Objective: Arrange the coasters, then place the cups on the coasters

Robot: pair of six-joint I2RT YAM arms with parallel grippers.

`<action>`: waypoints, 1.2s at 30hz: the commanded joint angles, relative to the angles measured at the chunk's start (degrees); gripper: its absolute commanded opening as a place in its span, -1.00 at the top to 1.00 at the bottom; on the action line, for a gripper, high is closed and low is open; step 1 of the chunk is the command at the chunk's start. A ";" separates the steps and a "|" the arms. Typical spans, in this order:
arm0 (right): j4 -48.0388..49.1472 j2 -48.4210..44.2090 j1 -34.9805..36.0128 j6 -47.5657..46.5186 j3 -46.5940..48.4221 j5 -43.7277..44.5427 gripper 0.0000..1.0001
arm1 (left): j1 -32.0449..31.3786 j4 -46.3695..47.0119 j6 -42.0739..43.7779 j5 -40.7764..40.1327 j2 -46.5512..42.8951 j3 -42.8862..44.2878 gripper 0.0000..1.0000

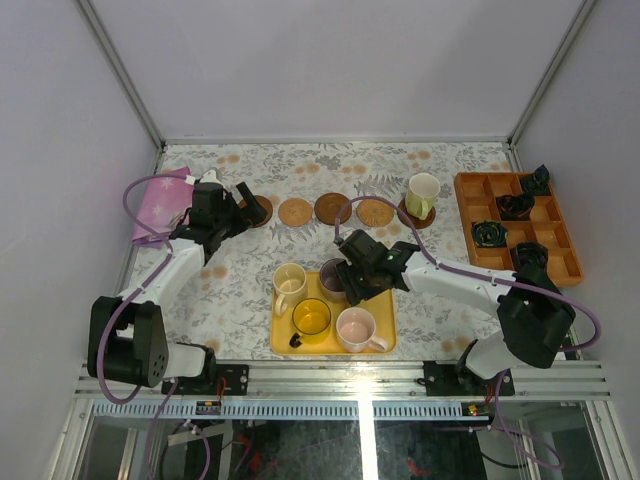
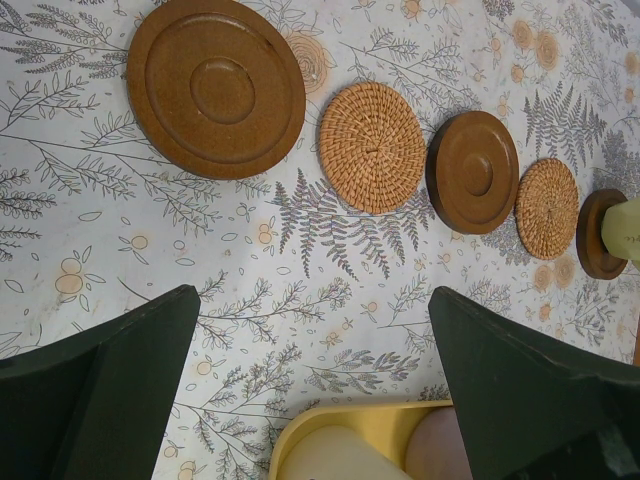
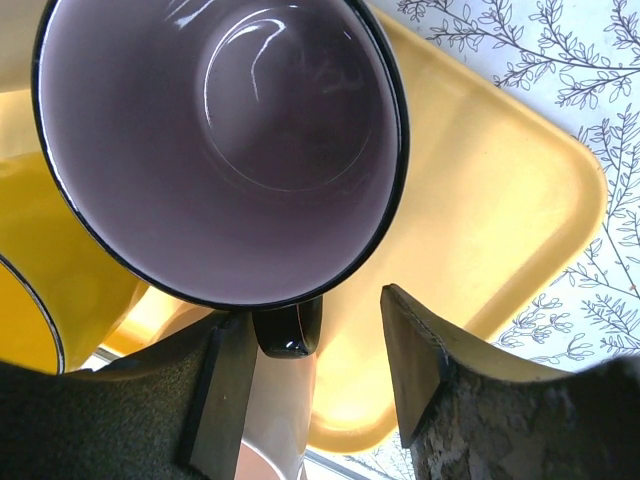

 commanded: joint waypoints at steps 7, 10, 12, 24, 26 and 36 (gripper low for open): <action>0.85 1.50 0.42 -1.49 2.64 -2.84 -0.13 | -0.23 0.63 0.87 -0.52 -0.62 0.87 -0.98; 1.05 1.93 0.42 -1.71 2.99 -3.00 -0.03 | -0.23 0.46 0.88 -0.69 -0.49 0.96 -0.98; 1.23 2.21 0.43 -1.79 3.23 -3.32 0.07 | -0.23 0.52 0.88 -0.70 -0.50 1.01 -0.98; 1.88 2.96 0.45 -2.40 4.19 -3.28 0.57 | -0.23 0.03 0.94 -0.69 -0.32 1.08 -0.98; 1.86 3.12 0.41 -2.51 4.23 -3.15 0.76 | -0.23 0.03 0.92 -0.57 -0.23 1.14 -0.98; 1.19 2.17 0.44 -3.85 6.21 -0.16 1.00 | -0.23 0.23 0.79 -0.14 0.50 1.32 -0.98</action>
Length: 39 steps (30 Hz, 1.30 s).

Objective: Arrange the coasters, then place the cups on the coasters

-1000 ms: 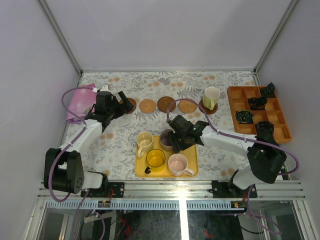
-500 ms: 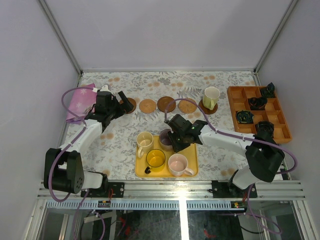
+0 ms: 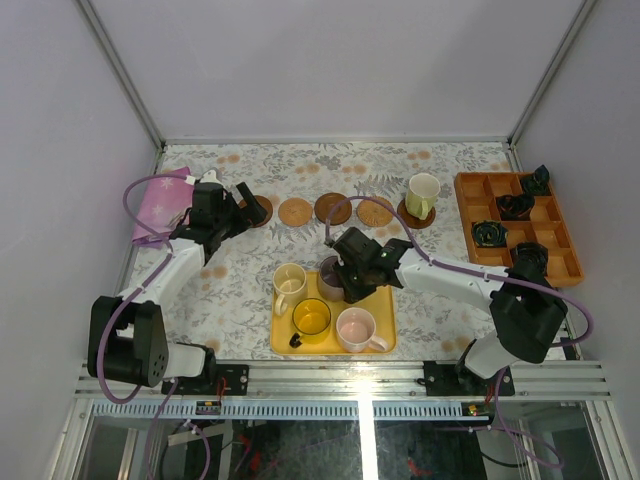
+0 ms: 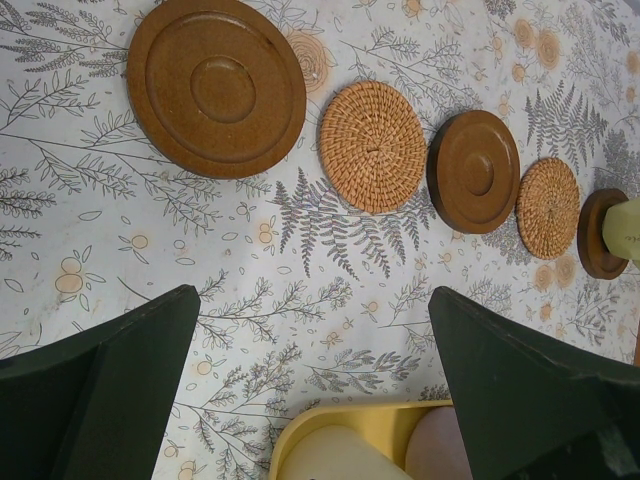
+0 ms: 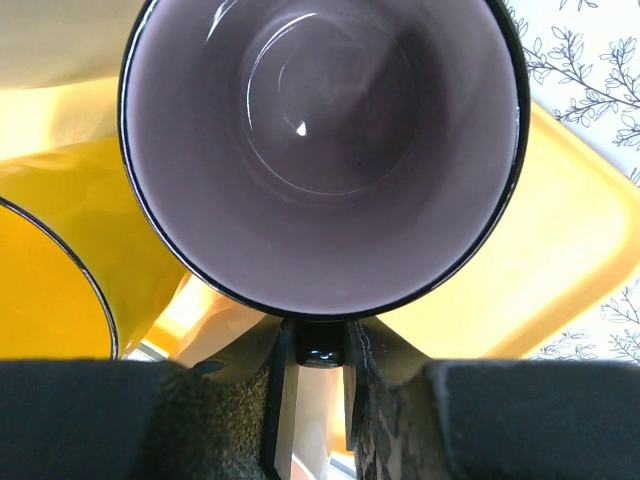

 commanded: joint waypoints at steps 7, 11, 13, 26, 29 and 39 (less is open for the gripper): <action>1.60 -3.10 -0.03 -3.63 6.34 10.24 1.00 | -0.23 0.39 0.72 -0.31 0.91 1.28 -0.98; 2.09 -4.15 -0.02 -3.63 7.31 14.06 1.00 | -0.18 0.20 0.85 -0.76 0.94 1.23 -0.98; 2.65 -4.89 -0.08 -3.47 7.29 15.86 1.00 | -0.23 0.19 0.94 -1.01 0.94 1.23 -0.98; 8.00 -9.48 -0.04 -4.50 4.82 26.61 1.00 | -0.23 0.36 0.79 -1.08 1.68 1.58 -0.98; 10.28 -9.07 -0.17 -5.72 4.70 32.78 1.00 | -0.23 0.35 0.79 -0.92 1.92 1.58 -0.98; 22.59 -3.74 -9.28 -7.87 4.96 35.21 1.00 | -0.22 0.54 0.70 -0.20 2.26 1.76 -0.98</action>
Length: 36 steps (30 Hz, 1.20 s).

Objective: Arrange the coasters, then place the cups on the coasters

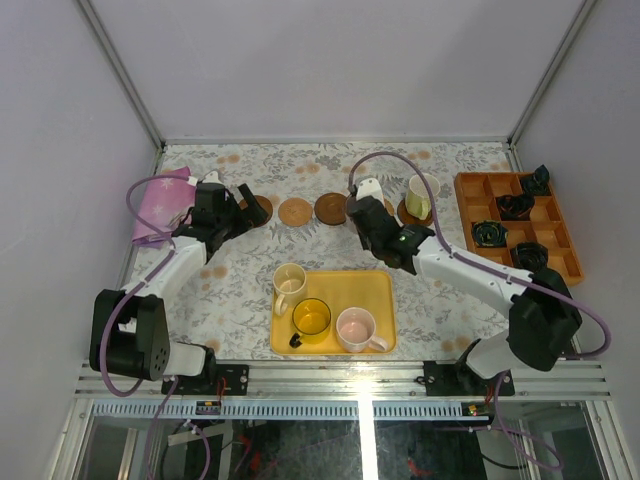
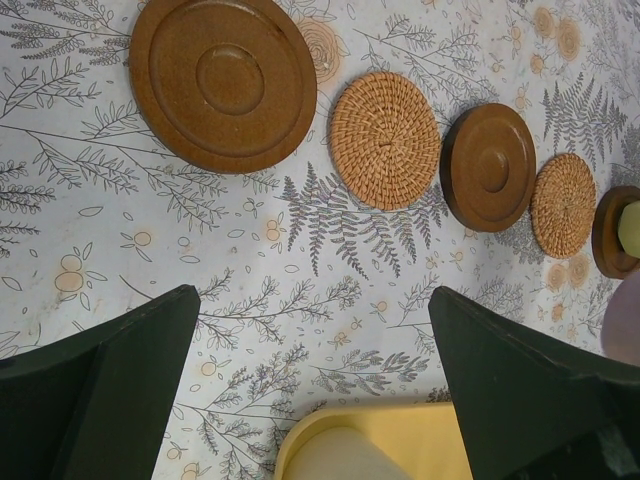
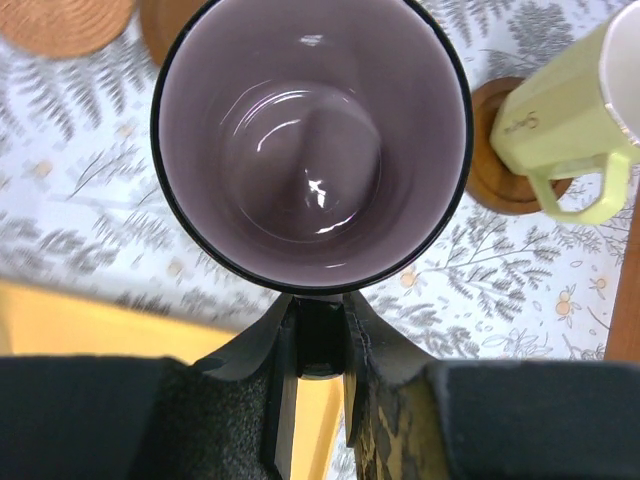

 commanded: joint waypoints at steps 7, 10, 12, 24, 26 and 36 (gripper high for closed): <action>20.17 7.42 -9.21 -4.30 2.00 3.04 1.00 | -0.27 0.11 0.87 -0.14 0.37 2.04 -0.98; 22.74 9.88 -10.25 -4.61 2.42 3.04 1.00 | -0.23 0.10 0.96 -0.06 0.42 2.07 -0.98; 23.94 11.19 -11.07 -4.13 2.60 3.09 1.00 | -0.23 0.10 0.96 0.20 0.66 2.14 -0.98; 26.60 15.63 -13.55 -1.51 3.37 2.27 1.00 | -0.23 -0.23 1.14 1.30 1.87 2.49 -0.98; 26.41 15.87 -13.83 -0.98 3.41 2.14 1.00 | -0.23 -0.25 1.22 1.30 1.85 2.59 -0.98; 25.28 16.68 -14.48 0.58 3.61 0.66 1.00 | -0.23 -0.40 1.23 1.60 2.42 2.85 -0.98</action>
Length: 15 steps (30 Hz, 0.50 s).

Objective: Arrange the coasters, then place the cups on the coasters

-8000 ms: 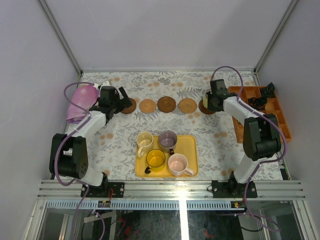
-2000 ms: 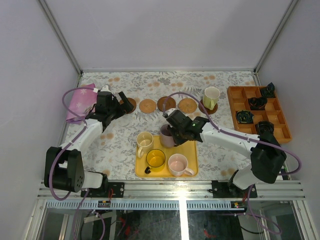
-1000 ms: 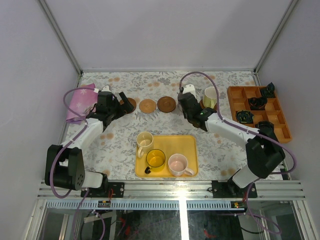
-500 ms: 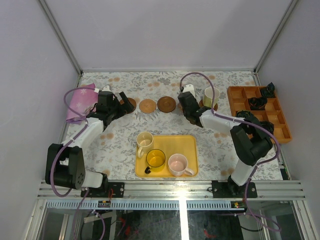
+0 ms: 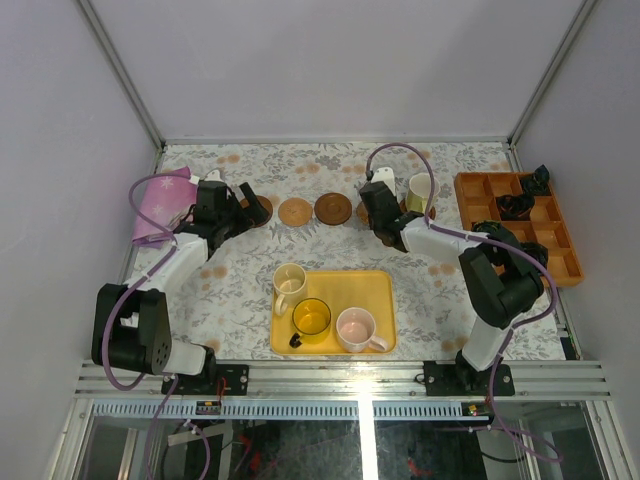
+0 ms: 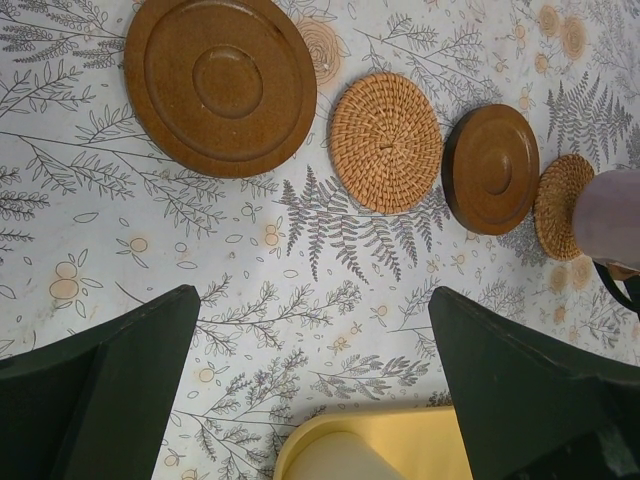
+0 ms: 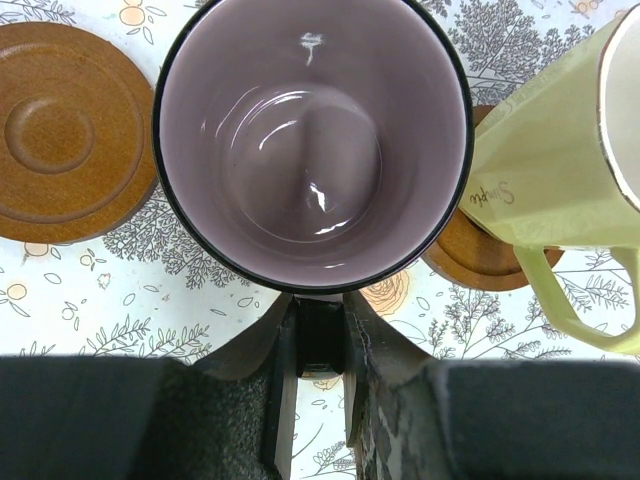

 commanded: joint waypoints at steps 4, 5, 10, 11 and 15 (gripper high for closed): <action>4.93 0.04 -0.31 1.60 3.59 0.63 1.00 | -0.22 -0.31 1.18 1.09 0.60 1.70 -0.98; 4.89 0.12 -0.32 1.56 3.65 0.46 1.00 | -0.22 -0.33 1.11 1.09 0.70 1.66 -0.98; 4.97 0.53 -0.40 1.50 3.78 0.21 1.00 | -0.22 -0.34 1.10 1.14 0.64 1.65 -0.98; 4.97 0.56 -0.40 1.45 3.81 0.21 1.00 | -0.23 -0.34 1.10 1.07 0.66 1.65 -0.98; 4.65 1.01 -0.58 1.64 4.04 -0.17 1.00 | -0.23 -0.27 1.01 1.05 0.64 1.50 -0.98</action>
